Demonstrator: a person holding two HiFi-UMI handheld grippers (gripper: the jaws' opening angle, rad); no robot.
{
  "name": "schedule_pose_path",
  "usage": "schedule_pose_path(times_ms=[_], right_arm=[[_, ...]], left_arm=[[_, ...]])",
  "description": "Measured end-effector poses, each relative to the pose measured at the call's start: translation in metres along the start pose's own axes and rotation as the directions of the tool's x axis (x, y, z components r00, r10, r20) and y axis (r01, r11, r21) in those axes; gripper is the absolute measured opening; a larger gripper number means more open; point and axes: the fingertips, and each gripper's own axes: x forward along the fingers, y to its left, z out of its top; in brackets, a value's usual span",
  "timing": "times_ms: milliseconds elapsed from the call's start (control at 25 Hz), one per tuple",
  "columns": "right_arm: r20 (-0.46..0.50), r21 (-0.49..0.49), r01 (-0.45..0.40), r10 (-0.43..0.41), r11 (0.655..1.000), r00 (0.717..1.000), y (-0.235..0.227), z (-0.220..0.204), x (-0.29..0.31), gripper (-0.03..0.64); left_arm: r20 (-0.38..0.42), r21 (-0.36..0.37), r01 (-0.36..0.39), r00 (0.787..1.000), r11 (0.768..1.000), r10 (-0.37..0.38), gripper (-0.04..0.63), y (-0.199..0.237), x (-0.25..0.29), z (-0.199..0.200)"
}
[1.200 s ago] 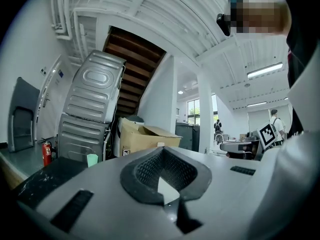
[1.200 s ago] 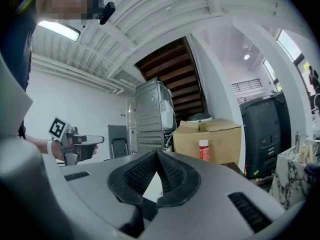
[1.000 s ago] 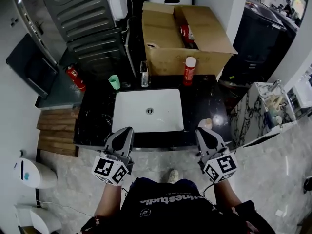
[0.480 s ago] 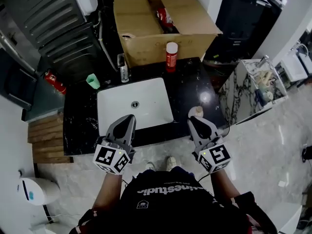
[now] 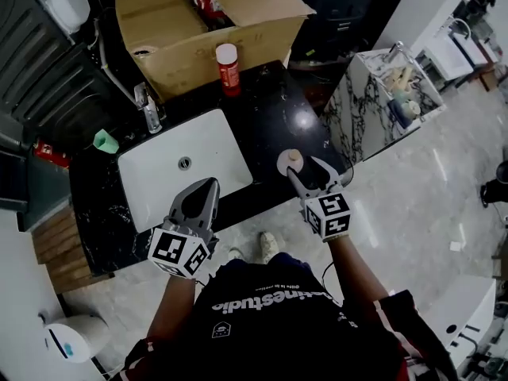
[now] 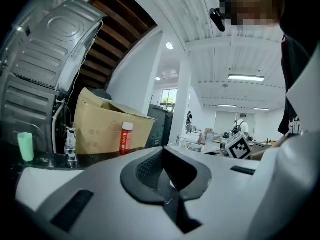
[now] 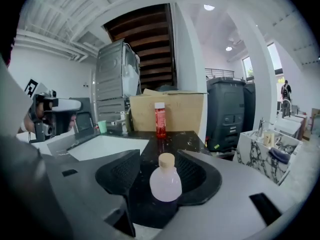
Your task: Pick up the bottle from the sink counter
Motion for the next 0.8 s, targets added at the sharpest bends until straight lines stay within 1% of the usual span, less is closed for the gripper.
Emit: schedule_pose_path(times_ms=[80, 200, 400, 440, 480, 560, 680, 800], right_arm=[[-0.035, 0.002, 0.012, -0.012, 1.0, 0.999, -0.01, -0.014, 0.015, 0.244], [-0.074, 0.005, 0.001, -0.001, 1.0, 0.997, -0.017, -0.025, 0.035, 0.244], [-0.109, -0.023, 0.004, -0.006, 1.0, 0.994, -0.021, -0.036, 0.056, 0.242], [-0.114, -0.031, 0.008, -0.011, 0.999, 0.993, -0.022, -0.038, 0.058, 0.234], [-0.113, -0.039, 0.011, -0.016, 0.999, 0.993, -0.023, -0.039, 0.06, 0.221], [-0.102, -0.046, 0.013, -0.018, 0.999, 0.995, -0.024, -0.037, 0.061, 0.174], [-0.102, -0.048, 0.005, -0.01, 0.999, 0.995, -0.023, -0.036, 0.062, 0.167], [-0.101, -0.087, -0.008, 0.0, 0.996, 0.995, -0.016, -0.032, 0.06, 0.167]], left_arm=[[-0.019, -0.001, 0.006, 1.0, 1.0, -0.006, 0.012, 0.001, 0.005, -0.005], [-0.037, -0.003, 0.001, 0.999, 1.0, -0.001, 0.012, 0.006, 0.01, -0.008], [-0.042, -0.007, -0.037, 0.998, 0.999, 0.037, 0.013, 0.022, 0.012, -0.004], [-0.043, -0.009, -0.044, 0.998, 0.999, 0.044, 0.012, 0.024, 0.013, -0.003], [-0.043, -0.011, -0.052, 0.998, 0.999, 0.051, 0.012, 0.027, 0.012, -0.003], [-0.043, -0.012, -0.057, 0.997, 0.998, 0.056, 0.012, 0.031, 0.012, -0.003], [-0.034, -0.008, -0.061, 0.998, 0.998, 0.061, 0.012, 0.035, 0.008, -0.001], [-0.018, -0.008, -0.084, 0.996, 0.996, 0.084, 0.012, 0.04, 0.0, 0.005]])
